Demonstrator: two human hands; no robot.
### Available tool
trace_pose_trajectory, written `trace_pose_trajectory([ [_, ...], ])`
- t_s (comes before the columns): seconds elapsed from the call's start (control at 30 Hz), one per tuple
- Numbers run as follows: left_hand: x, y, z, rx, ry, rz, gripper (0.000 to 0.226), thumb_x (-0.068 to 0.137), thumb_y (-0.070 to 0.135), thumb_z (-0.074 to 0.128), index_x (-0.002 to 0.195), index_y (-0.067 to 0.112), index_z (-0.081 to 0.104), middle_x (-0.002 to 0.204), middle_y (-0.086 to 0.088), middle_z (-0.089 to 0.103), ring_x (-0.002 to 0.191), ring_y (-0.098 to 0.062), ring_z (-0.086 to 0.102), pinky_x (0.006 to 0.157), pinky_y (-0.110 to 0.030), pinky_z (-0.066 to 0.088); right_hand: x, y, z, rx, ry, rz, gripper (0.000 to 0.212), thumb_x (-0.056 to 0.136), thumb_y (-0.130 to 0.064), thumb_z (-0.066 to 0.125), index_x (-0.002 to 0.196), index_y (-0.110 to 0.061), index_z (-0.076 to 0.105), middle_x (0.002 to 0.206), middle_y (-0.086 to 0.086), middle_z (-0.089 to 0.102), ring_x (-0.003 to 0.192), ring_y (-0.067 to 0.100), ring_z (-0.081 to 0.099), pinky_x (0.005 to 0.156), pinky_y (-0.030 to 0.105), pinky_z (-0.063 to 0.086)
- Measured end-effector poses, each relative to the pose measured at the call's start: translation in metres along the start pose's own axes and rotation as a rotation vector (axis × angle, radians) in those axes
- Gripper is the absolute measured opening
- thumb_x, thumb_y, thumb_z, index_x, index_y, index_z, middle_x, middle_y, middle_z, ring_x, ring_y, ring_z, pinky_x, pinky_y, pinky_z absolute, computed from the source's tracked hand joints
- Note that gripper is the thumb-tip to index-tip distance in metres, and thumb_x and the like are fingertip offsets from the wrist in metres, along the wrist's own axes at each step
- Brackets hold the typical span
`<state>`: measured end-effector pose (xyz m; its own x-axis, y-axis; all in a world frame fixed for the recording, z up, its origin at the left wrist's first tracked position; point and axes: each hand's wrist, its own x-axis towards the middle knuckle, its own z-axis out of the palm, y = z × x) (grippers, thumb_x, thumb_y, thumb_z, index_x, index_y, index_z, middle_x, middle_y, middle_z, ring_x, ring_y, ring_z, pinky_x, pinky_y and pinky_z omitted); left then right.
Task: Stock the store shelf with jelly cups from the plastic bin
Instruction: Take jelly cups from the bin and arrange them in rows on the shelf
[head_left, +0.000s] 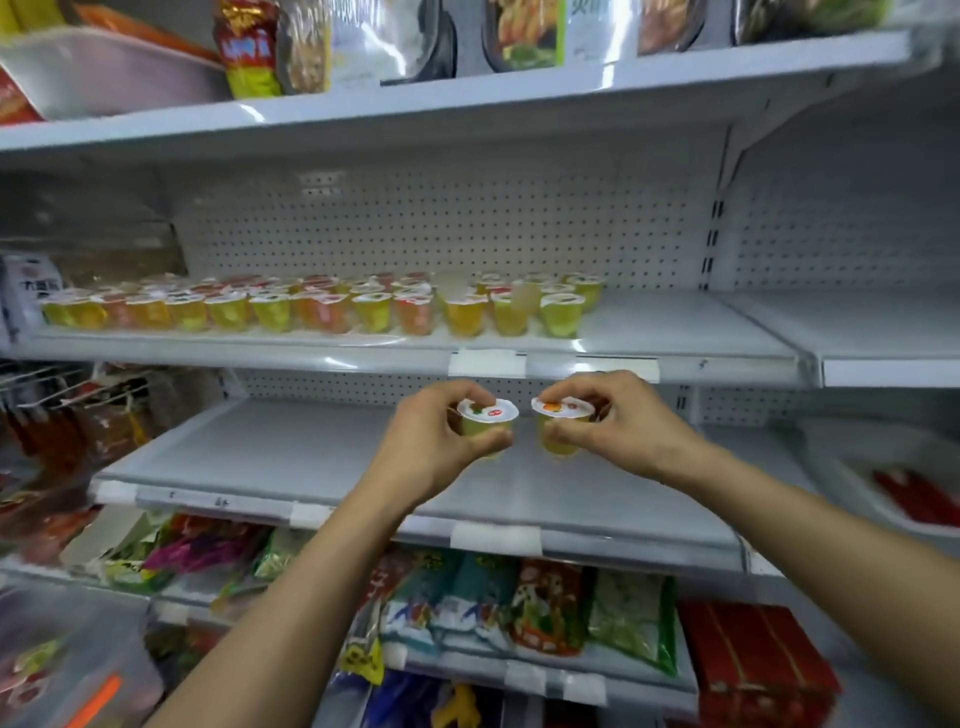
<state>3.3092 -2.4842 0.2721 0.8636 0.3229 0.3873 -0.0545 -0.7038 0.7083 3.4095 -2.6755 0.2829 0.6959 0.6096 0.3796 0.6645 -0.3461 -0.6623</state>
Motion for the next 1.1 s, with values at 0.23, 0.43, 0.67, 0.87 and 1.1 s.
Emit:
trace_pose_trajectory([
  [0.23, 0.062, 0.047, 0.009, -0.027, 0.054, 0.154, 0.029, 0.072, 0.035, 0.084, 0.096, 0.026, 0.071, 0.063, 0.01, 0.052, 0.055, -0.006, 0.046, 0.055, -0.018, 0.039, 0.027, 0.016, -0.067, 0.044, 0.189, 0.017, 0.018, 0.075, -0.029, 0.079, 0.092, -0.03, 0.074, 0.087, -0.002, 0.07, 0.072, 0.005, 0.058, 0.07, 0.024, 0.047],
  [0.43, 0.126, 0.06, 0.015, 0.01, 0.063, 0.216, 0.032, 0.071, 0.044, 0.083, 0.097, 0.03, 0.071, 0.07, 0.013, 0.057, 0.059, -0.005, 0.049, 0.061, -0.024, 0.041, 0.08, 0.035, -0.096, 0.055, 0.271, 0.055, 0.021, 0.075, -0.03, 0.08, 0.093, -0.024, 0.07, 0.086, 0.003, 0.069, 0.074, 0.01, 0.061, 0.074, 0.03, 0.051],
  [0.67, 0.185, 0.052, 0.023, -0.091, 0.068, 0.192, 0.031, 0.07, 0.041, 0.084, 0.095, 0.025, 0.073, 0.069, 0.007, 0.057, 0.06, -0.009, 0.05, 0.063, -0.026, 0.045, 0.151, 0.067, -0.098, -0.095, 0.279, 0.052, 0.019, 0.074, -0.023, 0.08, 0.09, -0.023, 0.069, 0.083, -0.004, 0.064, 0.074, 0.009, 0.056, 0.063, 0.021, 0.042],
  [0.87, 0.213, 0.044, 0.023, -0.104, 0.04, 0.187, 0.035, 0.072, 0.041, 0.084, 0.099, 0.024, 0.072, 0.091, -0.003, 0.071, 0.079, -0.025, 0.068, 0.078, -0.045, 0.058, 0.192, 0.095, -0.08, -0.193, 0.214, 0.094, 0.017, 0.076, -0.027, 0.078, 0.089, -0.023, 0.068, 0.102, 0.0, 0.066, 0.096, 0.018, 0.061, 0.078, 0.026, 0.045],
  [1.1, 0.221, 0.046, 0.025, -0.069, 0.028, 0.217, 0.036, 0.074, 0.044, 0.081, 0.103, 0.026, 0.071, 0.092, 0.008, 0.067, 0.083, -0.017, 0.066, 0.08, -0.038, 0.057, 0.2, 0.104, -0.072, -0.199, 0.209, 0.133, 0.02, 0.078, -0.038, 0.077, 0.088, -0.026, 0.065, 0.117, 0.0, 0.065, 0.096, 0.017, 0.065, 0.083, 0.032, 0.055],
])
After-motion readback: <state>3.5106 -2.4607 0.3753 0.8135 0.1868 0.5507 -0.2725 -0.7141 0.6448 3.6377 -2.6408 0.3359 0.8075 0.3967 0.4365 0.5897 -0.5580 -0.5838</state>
